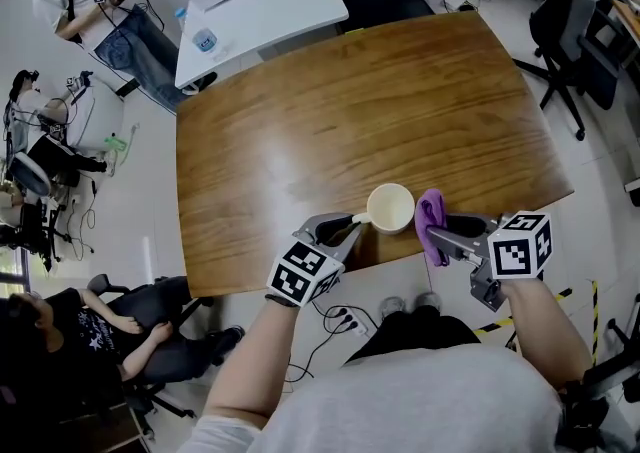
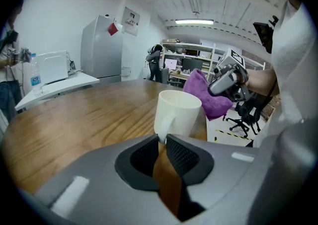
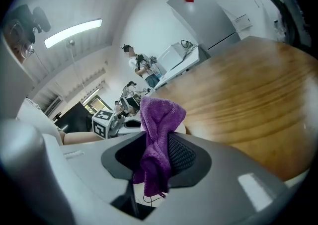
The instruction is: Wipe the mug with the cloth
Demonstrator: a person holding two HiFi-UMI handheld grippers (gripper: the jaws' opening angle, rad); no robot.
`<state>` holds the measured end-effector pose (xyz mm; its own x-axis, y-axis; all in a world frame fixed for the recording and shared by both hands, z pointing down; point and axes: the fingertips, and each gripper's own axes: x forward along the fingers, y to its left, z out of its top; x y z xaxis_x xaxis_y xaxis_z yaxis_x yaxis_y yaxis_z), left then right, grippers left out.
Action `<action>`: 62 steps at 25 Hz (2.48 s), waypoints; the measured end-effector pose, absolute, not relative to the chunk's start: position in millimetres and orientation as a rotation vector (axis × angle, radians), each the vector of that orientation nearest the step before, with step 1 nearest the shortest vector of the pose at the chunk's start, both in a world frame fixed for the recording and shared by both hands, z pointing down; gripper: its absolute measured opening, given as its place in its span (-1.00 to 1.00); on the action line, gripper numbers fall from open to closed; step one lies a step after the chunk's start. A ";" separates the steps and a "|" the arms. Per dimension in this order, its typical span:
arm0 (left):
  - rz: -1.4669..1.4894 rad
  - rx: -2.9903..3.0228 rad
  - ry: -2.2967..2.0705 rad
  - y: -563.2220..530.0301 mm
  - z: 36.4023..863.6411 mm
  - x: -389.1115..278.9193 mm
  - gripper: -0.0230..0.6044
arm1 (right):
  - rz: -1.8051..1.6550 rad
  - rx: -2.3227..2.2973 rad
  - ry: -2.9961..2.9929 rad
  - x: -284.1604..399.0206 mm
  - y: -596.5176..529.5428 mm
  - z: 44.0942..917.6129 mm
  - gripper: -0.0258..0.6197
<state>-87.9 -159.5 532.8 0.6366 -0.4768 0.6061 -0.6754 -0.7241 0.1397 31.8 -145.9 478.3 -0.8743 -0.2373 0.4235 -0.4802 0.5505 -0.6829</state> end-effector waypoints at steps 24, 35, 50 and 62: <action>0.755 2.488 -0.956 -172.7 535.3 -90.5 -0.78 | 1.227 0.551 -2.332 30.9 -176.6 545.8 -0.51; 0.758 2.466 -0.985 -191.6 534.7 -93.5 -0.84 | 1.228 0.522 -2.517 25.2 -221.8 478.5 -0.51; 0.732 2.448 -1.033 -205.2 536.7 -86.6 -0.86 | 1.168 0.382 -2.357 11.6 -209.1 548.0 -0.51; 0.768 2.491 -1.026 -208.3 536.5 -81.7 -0.87 | 1.092 0.380 -2.500 4.1 -239.9 506.8 -0.51</action>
